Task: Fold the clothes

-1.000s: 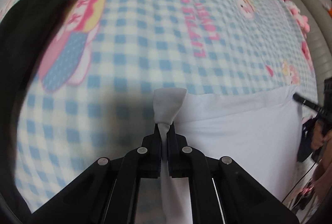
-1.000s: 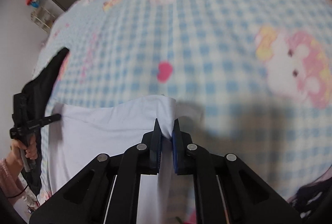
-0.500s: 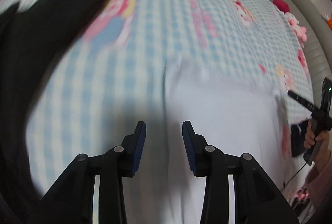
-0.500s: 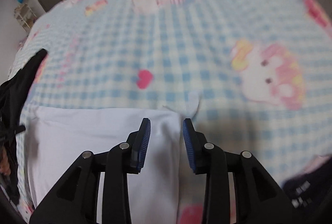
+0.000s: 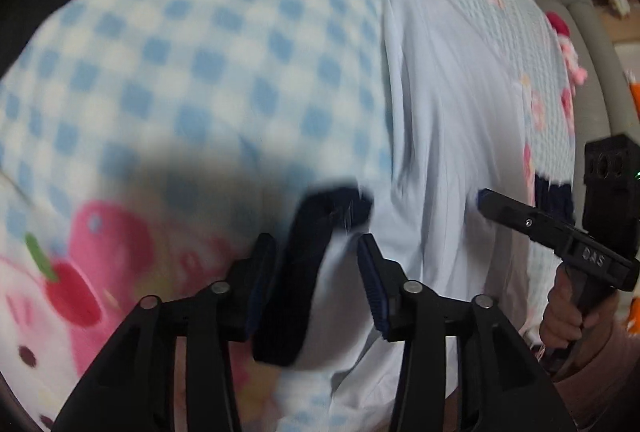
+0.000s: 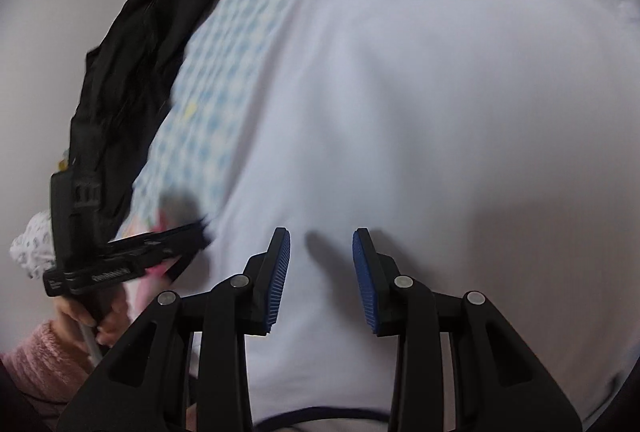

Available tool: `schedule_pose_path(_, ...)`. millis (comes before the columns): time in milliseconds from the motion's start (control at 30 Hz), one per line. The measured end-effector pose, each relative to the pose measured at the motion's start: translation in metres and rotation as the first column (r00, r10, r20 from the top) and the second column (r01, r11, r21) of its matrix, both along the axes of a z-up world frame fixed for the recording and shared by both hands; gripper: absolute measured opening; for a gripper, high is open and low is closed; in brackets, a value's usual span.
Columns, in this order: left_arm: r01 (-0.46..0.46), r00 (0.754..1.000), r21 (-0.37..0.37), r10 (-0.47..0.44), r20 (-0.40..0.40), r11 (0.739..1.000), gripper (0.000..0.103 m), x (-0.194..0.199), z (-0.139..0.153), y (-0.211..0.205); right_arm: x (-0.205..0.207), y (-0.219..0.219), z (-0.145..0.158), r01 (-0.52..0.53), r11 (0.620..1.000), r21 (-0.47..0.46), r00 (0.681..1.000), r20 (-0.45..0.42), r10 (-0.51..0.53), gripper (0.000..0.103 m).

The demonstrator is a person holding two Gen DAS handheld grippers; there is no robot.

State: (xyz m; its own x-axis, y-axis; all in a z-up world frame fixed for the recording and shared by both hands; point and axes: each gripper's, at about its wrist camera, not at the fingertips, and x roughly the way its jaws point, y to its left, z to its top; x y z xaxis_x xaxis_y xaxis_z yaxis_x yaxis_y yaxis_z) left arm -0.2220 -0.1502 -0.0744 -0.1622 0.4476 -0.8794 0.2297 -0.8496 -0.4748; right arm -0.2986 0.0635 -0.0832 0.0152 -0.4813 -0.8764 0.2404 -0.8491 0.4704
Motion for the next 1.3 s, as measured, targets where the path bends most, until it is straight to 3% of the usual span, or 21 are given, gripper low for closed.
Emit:
schedule_pose_path(67,0.025,1.000,0.020,-0.025,-0.005,0.999,0.051,0.003,0.000,0.006,0.008,-0.012,-0.005,-0.009,1.000,0.015,1.000,0.015,0.008,0.033)
schedule_pose_path(133,0.036,0.999,0.020,-0.036,-0.002,0.999,0.041,0.006,-0.002,0.012,0.015,-0.016,-0.009,-0.007,1.000,0.028,1.000,0.027,0.006,0.033)
schedule_pose_path(167,0.048,0.999,-0.008,-0.048,-0.001,0.999,0.010,0.005,-0.004,0.017,0.018,-0.017,-0.010,-0.005,0.999,0.034,0.999,0.032,0.004,0.033)
schedule_pose_path(200,0.049,0.999,-0.036,-0.049,0.002,0.998,0.005,0.001,-0.003,0.020,0.022,-0.014,-0.009,-0.005,0.999,0.039,0.999,0.037,0.003,0.033)
schedule_pose_path(400,-0.107,0.993,-0.123,0.098,-0.072,0.987,0.003,0.012,0.044,-0.008,0.030,0.001,0.013,-0.003,0.998,0.060,1.000,0.007,0.002,0.033)
schedule_pose_path(467,-0.155,0.986,-0.143,0.145,-0.078,0.977,0.003,0.018,0.054,-0.024,0.028,0.001,0.019,0.004,0.998,0.058,1.000,-0.022,-0.003,0.040)
schedule_pose_path(500,-0.165,0.985,-0.165,0.155,-0.070,0.972,0.003,0.022,0.051,-0.031,0.026,-0.001,0.018,0.005,0.998,0.062,1.000,-0.028,-0.003,0.047)
schedule_pose_path(567,-0.158,0.987,-0.198,0.158,-0.017,0.967,0.003,0.021,0.032,-0.036,0.024,-0.007,0.007,-0.002,0.997,0.077,1.000,-0.017,0.004,0.048)
schedule_pose_path(633,-0.143,0.982,-0.152,0.159,0.103,0.978,0.009,0.015,-0.004,-0.039,0.022,-0.011,-0.004,-0.016,0.995,0.095,1.000,0.002,0.016,0.048)
schedule_pose_path(700,-0.146,0.973,-0.140,0.168,0.160,0.979,0.011,0.004,-0.020,-0.038,0.018,-0.012,0.000,-0.016,0.995,0.099,1.000,-0.016,0.017,0.048)
schedule_pose_path(767,-0.165,0.979,-0.192,0.184,0.087,0.967,0.018,-0.003,-0.002,-0.042,0.013,-0.014,0.005,-0.015,0.995,0.103,0.999,-0.034,0.019,0.049)
schedule_pose_path(833,-0.206,0.978,-0.276,0.209,-0.016,0.939,0.026,-0.009,0.024,-0.045,0.009,-0.015,0.010,-0.015,0.994,0.107,0.998,-0.052,0.021,0.048)
schedule_pose_path(900,-0.244,0.969,-0.262,0.223,-0.108,0.934,0.026,-0.018,0.040,-0.046,0.004,-0.016,0.014,-0.015,0.994,0.111,0.997,-0.069,0.022,0.049)
schedule_pose_path(967,-0.203,0.973,-0.221,0.172,-0.152,0.954,0.026,-0.037,0.041,-0.036,-0.001,-0.017,0.019,-0.014,0.993,0.115,0.996,-0.087,0.024,0.049)
schedule_pose_path(1033,-0.100,0.986,-0.220,0.068,-0.151,0.970,0.026,-0.058,0.032,-0.027,-0.008,-0.021,0.021,-0.023,0.992,0.125,0.994,-0.107,0.036,0.049)
schedule_pose_path(1167,0.085,0.989,-0.227,-0.109,-0.096,0.970,0.023,-0.097,0.002,0.008,-0.035,-0.047,0.014,-0.061,0.990,0.124,0.989,-0.129,0.077,0.049)
schedule_pose_path(1300,0.102,0.981,-0.188,-0.130,-0.145,0.977,0.021,-0.107,0.002,0.020,-0.057,-0.062,0.012,-0.042,0.998,0.044,0.991,-0.121,0.047,0.049)
